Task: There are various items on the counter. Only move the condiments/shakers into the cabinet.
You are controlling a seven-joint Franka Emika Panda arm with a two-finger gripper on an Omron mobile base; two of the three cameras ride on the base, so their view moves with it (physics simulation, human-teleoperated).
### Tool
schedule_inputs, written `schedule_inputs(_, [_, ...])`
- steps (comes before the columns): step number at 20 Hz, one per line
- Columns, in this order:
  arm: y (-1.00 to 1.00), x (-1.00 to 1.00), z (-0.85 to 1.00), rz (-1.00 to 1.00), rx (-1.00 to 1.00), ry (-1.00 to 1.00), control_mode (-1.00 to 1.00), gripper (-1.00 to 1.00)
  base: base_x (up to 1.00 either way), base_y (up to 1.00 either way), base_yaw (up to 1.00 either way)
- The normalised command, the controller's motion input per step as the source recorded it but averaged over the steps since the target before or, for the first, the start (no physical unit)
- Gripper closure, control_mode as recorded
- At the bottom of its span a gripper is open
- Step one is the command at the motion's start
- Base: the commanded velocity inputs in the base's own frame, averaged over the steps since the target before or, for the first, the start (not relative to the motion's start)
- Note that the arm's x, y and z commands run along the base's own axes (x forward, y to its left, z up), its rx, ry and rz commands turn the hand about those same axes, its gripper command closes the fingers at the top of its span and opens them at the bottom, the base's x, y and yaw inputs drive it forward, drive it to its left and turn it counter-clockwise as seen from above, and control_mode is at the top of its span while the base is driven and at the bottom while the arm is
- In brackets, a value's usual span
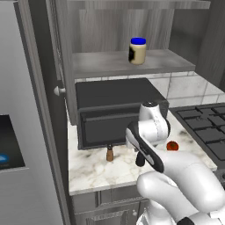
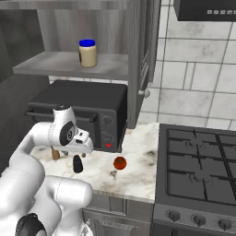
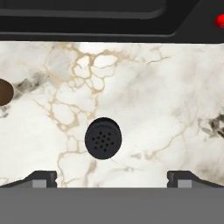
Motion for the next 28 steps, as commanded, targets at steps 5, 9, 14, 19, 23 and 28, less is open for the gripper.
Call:
schedule_inputs(5, [0.01, 0.04, -0.28, 0.0, 0.01, -0.05, -1.0, -1.0, 0.0, 0.0, 0.0])
schedule_inputs(9, [0.0, 0.04, -0.27, 0.0, 0.0, -0.08, -1.0, -1.0, 0.0, 0.0, 0.0])
schedule_inputs(14, [0.0, 0.0, -0.18, 0.0, 0.01, -0.07, -1.0, -1.0, 0.0, 0.0, 0.0])
schedule_inputs(19, [0.0, 0.0, -0.2, 0.0, 0.06, -0.1, -1.0, -1.0, 0.0, 0.0, 0.0])
schedule_inputs(23, [0.01, 0.0, -0.26, 0.0, 0.05, -0.06, -1.0, -1.0, 0.0, 0.0, 0.0])
schedule_inputs(28, [0.0, 0.0, -0.31, 0.0, 0.0, 0.07, -1.0, -1.0, 0.0, 0.0, 0.0])
